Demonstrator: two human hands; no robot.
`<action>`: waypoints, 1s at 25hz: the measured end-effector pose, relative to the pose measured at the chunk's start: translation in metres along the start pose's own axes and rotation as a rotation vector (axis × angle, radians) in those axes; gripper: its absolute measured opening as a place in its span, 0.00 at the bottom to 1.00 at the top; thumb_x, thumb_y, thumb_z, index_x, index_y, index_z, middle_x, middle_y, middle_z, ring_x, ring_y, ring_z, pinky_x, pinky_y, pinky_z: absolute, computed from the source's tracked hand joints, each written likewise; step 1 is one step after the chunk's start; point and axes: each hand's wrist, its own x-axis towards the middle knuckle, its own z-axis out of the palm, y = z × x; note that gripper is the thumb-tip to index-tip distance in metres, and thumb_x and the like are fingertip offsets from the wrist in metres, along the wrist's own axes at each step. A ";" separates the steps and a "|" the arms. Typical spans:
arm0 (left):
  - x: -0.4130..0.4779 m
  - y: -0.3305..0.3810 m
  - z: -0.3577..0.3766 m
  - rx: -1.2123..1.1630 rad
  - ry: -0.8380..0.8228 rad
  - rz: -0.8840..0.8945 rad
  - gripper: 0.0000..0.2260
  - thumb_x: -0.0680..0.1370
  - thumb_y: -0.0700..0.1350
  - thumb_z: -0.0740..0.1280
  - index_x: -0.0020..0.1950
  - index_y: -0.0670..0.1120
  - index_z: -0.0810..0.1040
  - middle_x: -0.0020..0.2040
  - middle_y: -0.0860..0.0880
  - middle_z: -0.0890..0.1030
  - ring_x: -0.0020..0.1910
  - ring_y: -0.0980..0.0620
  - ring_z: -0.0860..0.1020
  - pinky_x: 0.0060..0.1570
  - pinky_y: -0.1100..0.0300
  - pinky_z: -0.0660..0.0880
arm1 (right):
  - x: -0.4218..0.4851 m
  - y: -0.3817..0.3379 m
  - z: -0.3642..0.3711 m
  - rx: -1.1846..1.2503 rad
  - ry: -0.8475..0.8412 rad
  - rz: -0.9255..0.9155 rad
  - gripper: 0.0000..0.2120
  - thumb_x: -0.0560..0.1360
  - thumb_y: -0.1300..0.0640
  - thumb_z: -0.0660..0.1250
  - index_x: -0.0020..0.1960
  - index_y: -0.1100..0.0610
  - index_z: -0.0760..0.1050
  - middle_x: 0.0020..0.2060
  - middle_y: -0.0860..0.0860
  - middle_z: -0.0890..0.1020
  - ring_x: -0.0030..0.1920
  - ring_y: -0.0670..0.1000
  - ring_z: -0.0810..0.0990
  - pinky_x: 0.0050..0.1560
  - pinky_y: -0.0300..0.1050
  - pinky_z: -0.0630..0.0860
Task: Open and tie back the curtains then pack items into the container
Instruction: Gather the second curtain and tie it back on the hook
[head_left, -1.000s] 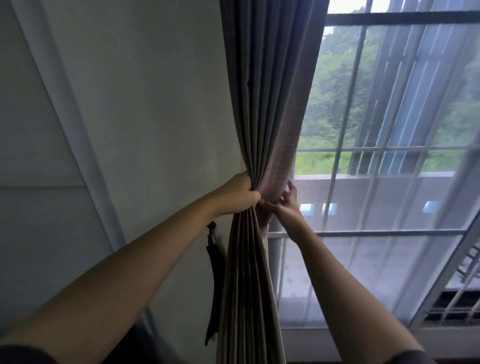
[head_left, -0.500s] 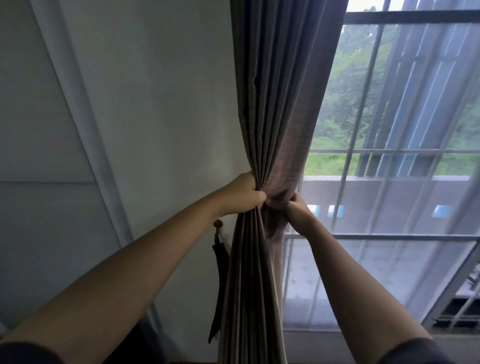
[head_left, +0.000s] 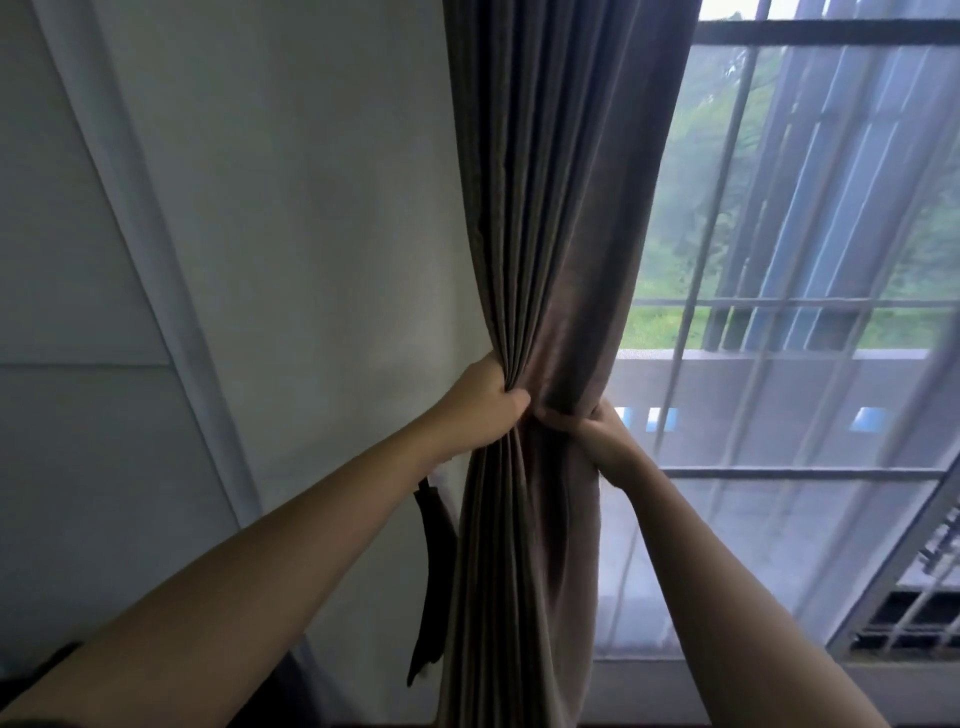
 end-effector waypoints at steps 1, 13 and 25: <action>0.005 0.000 0.002 0.012 0.023 -0.010 0.16 0.77 0.36 0.59 0.65 0.40 0.70 0.54 0.46 0.77 0.54 0.50 0.76 0.52 0.65 0.69 | 0.000 0.000 0.000 -0.014 0.039 -0.004 0.08 0.70 0.63 0.73 0.46 0.53 0.79 0.42 0.50 0.84 0.40 0.44 0.83 0.40 0.34 0.79; 0.048 0.004 0.026 0.040 0.143 -0.154 0.34 0.77 0.34 0.57 0.77 0.44 0.40 0.69 0.39 0.69 0.63 0.42 0.73 0.64 0.53 0.72 | -0.013 0.023 0.013 -0.139 0.128 -0.013 0.07 0.75 0.68 0.61 0.48 0.72 0.75 0.38 0.56 0.78 0.37 0.47 0.77 0.35 0.34 0.74; 0.059 0.003 0.038 -0.318 0.000 -0.148 0.34 0.75 0.31 0.56 0.76 0.50 0.44 0.63 0.48 0.70 0.60 0.48 0.72 0.60 0.52 0.74 | -0.022 0.056 0.049 -0.204 0.227 0.026 0.32 0.56 0.45 0.80 0.55 0.53 0.73 0.46 0.49 0.82 0.48 0.48 0.82 0.49 0.50 0.80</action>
